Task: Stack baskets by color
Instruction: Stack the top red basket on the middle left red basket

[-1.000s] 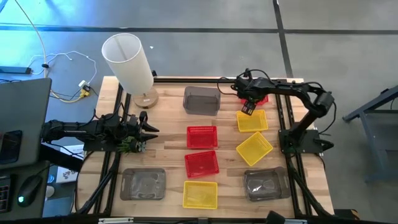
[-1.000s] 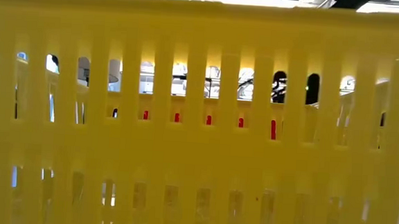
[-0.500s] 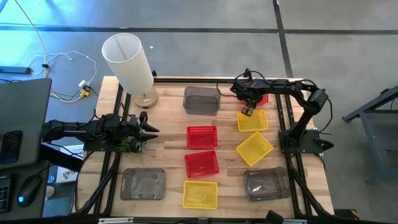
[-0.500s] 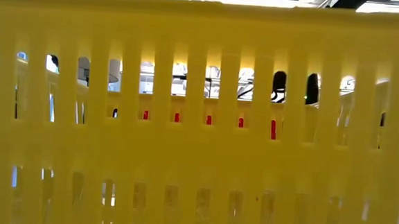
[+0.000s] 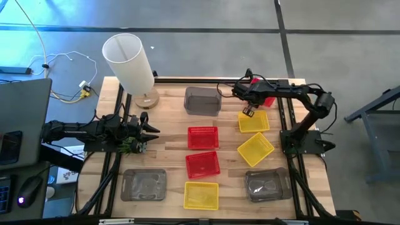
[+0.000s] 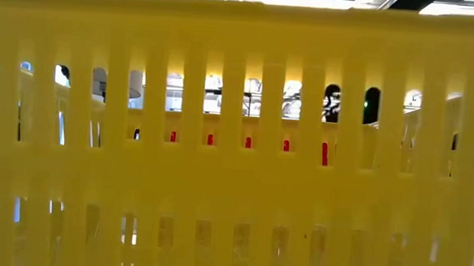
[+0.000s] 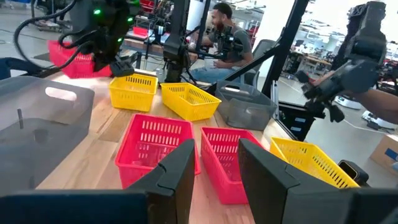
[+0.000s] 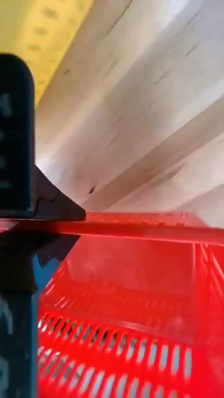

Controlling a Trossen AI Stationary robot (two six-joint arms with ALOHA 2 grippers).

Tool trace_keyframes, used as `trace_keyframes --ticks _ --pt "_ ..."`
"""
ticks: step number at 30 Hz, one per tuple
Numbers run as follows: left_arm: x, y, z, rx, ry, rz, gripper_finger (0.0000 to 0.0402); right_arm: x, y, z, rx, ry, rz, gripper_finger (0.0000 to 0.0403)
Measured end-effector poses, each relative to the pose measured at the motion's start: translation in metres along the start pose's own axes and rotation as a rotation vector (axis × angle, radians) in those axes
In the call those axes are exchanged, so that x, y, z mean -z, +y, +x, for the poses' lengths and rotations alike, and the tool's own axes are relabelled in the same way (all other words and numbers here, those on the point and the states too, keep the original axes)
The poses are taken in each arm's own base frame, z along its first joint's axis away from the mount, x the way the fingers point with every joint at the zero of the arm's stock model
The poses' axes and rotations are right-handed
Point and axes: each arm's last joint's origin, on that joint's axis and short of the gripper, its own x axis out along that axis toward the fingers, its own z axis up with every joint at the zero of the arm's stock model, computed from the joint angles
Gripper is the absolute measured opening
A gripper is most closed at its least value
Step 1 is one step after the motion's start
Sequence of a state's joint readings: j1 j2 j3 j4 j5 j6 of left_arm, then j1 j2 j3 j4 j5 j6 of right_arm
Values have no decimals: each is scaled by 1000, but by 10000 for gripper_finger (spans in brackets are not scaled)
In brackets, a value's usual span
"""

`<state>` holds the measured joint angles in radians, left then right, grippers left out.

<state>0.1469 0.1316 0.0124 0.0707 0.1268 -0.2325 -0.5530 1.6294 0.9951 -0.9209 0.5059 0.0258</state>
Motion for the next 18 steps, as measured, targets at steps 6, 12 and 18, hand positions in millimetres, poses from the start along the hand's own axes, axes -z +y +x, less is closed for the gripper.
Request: trace_keyframes --ticks 6,12,18 --pt "1 0 0 -5 5 -1 111 19 3 -45 27 -138 47 0" --pt "1 0 0 -9 6 4 111 39 12 -89 -25 -347 114 0" --pt "3 1 0 -16 33 -6 111 48 31 -119 -103 -553 108 0"
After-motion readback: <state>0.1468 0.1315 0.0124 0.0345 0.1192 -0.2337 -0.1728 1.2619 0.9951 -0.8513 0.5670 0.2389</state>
